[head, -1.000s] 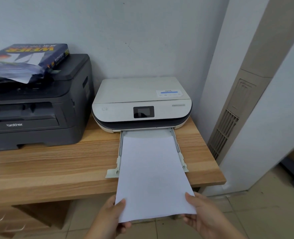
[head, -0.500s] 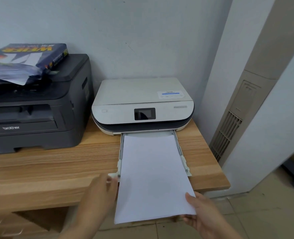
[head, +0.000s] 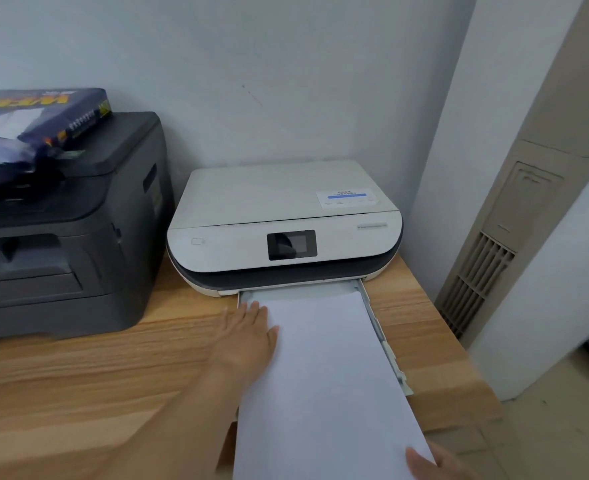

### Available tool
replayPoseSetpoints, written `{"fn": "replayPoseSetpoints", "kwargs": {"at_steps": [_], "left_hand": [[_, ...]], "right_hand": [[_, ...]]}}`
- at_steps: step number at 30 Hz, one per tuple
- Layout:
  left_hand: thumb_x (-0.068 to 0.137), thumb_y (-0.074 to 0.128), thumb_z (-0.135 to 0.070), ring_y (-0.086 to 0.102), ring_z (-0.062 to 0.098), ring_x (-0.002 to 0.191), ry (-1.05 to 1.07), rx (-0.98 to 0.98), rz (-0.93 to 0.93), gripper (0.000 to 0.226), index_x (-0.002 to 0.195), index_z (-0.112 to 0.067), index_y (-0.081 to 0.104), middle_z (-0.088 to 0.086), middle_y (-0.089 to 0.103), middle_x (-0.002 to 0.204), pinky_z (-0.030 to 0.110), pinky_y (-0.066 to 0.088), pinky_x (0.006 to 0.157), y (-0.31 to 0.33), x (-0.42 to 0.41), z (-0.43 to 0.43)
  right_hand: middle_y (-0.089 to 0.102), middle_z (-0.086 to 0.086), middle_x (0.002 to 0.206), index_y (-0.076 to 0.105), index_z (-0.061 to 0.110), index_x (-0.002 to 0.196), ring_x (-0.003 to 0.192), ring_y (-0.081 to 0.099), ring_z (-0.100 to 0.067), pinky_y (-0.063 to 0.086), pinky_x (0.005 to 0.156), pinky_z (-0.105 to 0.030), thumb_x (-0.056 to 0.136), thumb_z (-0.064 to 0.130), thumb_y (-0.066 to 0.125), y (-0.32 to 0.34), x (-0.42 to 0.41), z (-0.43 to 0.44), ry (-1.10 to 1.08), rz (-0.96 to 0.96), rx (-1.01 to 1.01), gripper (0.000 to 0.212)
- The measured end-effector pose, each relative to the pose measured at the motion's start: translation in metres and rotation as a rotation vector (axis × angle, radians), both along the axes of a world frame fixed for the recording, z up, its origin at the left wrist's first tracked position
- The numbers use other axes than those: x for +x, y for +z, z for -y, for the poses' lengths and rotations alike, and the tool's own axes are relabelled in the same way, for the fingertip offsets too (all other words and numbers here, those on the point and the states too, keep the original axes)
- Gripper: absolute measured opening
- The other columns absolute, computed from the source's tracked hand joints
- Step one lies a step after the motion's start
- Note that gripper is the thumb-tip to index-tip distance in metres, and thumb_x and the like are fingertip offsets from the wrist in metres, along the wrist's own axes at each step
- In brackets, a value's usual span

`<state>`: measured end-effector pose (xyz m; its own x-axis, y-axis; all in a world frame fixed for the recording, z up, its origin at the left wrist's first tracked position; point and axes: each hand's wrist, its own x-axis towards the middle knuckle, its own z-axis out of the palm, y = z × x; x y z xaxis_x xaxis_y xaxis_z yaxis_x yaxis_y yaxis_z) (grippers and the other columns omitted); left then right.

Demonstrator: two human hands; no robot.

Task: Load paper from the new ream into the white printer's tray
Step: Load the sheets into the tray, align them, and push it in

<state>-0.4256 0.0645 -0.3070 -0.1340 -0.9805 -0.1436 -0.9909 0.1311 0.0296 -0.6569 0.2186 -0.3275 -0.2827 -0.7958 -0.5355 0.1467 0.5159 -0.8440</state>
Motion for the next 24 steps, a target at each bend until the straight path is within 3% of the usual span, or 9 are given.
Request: {"fn": "replayPoseSetpoints", "kwargs": {"at_steps": [1,3,6,9,11,13,16,20,24], "left_hand": [[0.096,0.012,-0.041,0.006,0.018,0.145,-0.001,-0.045,0.013,0.056,0.146,-0.016,0.017,0.002,0.016,0.157,0.043,-0.001,0.119,-0.002,0.0,0.001],[0.095,0.013,-0.041,0.01,0.017,0.145,-0.011,-0.099,0.021,0.055,0.143,-0.017,0.022,0.001,0.022,0.155,0.043,-0.003,0.118,-0.004,-0.001,0.002],[0.095,0.012,-0.041,0.005,0.016,0.145,-0.013,-0.09,0.013,0.056,0.144,-0.016,0.021,0.001,0.021,0.155,0.043,-0.008,0.116,-0.002,-0.001,0.005],[0.096,0.012,-0.042,0.004,0.016,0.146,-0.016,-0.079,0.005,0.056,0.145,-0.017,0.019,0.0,0.018,0.156,0.044,-0.008,0.116,-0.002,0.001,0.007],[0.096,0.012,-0.041,0.003,0.016,0.146,-0.012,-0.071,-0.03,0.055,0.146,-0.017,0.017,0.0,0.015,0.157,0.044,-0.007,0.116,-0.003,0.003,0.008],[0.097,0.013,-0.039,0.001,0.015,0.146,-0.011,-0.029,-0.104,0.054,0.147,-0.018,0.014,-0.001,0.01,0.158,0.043,-0.005,0.117,-0.004,0.006,0.009],[0.098,0.014,-0.034,-0.005,0.015,0.146,-0.046,0.048,-0.214,0.053,0.148,-0.018,0.009,-0.001,0.002,0.159,0.04,0.0,0.118,-0.004,0.012,0.011],[0.099,0.017,-0.032,-0.005,0.012,0.145,-0.065,0.036,-0.289,0.05,0.148,-0.022,0.01,-0.004,0.001,0.159,0.038,-0.001,0.118,-0.004,0.025,0.011],[0.099,0.021,-0.031,-0.001,0.012,0.146,-0.09,0.006,-0.325,0.049,0.147,-0.025,0.015,-0.007,0.001,0.158,0.037,0.003,0.118,-0.006,0.034,0.006]], "right_hand": [[0.05,-0.028,0.121,0.041,-0.016,0.122,0.096,0.045,-0.018,0.043,0.071,-0.007,0.08,0.012,0.071,-0.007,-0.005,-0.006,0.014,0.017,-0.033,0.059],[0.054,-0.025,0.107,0.043,-0.026,0.118,0.098,0.047,-0.029,0.043,0.076,-0.017,0.084,-0.008,0.057,-0.006,-0.005,-0.01,0.035,0.0,-0.028,0.041],[0.063,-0.015,0.078,0.047,-0.036,0.105,0.066,0.047,-0.026,0.046,0.053,-0.011,0.086,-0.017,0.046,0.005,0.001,-0.013,0.096,-0.081,0.036,0.026],[0.064,-0.028,0.092,0.043,-0.037,0.106,0.074,0.048,-0.026,0.042,0.045,-0.002,0.086,-0.018,0.046,-0.004,0.0,-0.014,0.132,-0.105,0.023,0.028],[0.064,-0.017,0.089,0.05,-0.027,0.113,0.088,0.049,-0.026,0.047,0.06,-0.004,0.088,-0.007,0.051,-0.007,-0.004,-0.015,-0.067,-0.002,0.016,0.032],[0.062,-0.017,0.113,0.055,-0.009,0.122,0.099,0.05,-0.023,0.043,0.092,-0.019,0.092,0.011,0.053,0.01,-0.008,-0.016,-0.242,0.168,0.033,0.036],[0.07,-0.014,0.094,0.055,-0.008,0.12,0.071,0.065,-0.021,0.051,0.06,-0.009,0.091,0.008,0.054,0.016,-0.016,-0.006,-0.054,0.331,0.104,0.034],[0.071,-0.013,0.054,0.07,-0.004,0.079,0.041,0.067,-0.021,0.049,0.034,-0.021,0.015,0.02,0.096,0.03,-0.009,0.007,0.124,0.316,0.046,0.074],[0.057,-0.018,0.037,0.061,-0.01,0.094,0.022,0.05,-0.024,0.04,0.025,-0.018,0.074,0.008,0.074,0.049,-0.007,0.006,0.107,0.335,0.064,0.03]]}}
